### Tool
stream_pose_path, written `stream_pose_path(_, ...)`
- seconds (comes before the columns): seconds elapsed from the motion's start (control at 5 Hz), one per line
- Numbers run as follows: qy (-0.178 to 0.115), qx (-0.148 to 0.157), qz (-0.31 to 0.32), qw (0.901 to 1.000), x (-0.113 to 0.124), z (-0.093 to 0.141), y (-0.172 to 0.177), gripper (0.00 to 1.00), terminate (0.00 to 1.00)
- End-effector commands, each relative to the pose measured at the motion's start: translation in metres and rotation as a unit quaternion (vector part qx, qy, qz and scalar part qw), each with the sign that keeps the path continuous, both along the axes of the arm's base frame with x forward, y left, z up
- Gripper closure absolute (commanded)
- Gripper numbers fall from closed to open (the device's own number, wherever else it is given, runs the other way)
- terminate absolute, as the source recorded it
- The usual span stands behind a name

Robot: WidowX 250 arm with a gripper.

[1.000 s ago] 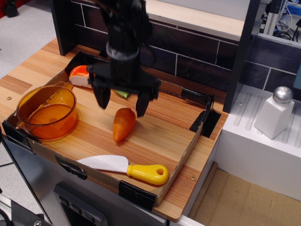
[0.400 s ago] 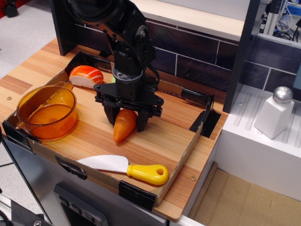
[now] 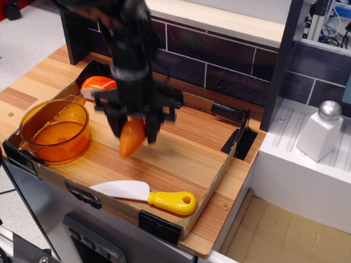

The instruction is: Put carrot in pot

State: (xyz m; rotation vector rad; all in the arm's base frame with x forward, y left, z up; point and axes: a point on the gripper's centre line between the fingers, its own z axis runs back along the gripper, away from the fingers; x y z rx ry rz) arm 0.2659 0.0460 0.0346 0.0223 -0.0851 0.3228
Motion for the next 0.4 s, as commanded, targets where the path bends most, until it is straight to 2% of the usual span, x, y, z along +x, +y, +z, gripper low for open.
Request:
stream_pose_path(0.0, -0.065, -0.006, 0.025, 0.9976, 0.003, 0.070, 0.053, 1.00, 0.00)
stream_pose_path(0.2, -0.051, 0.036, 0.011, 0.9980, -0.005, 0.052, 0.083, 1.00, 0.00)
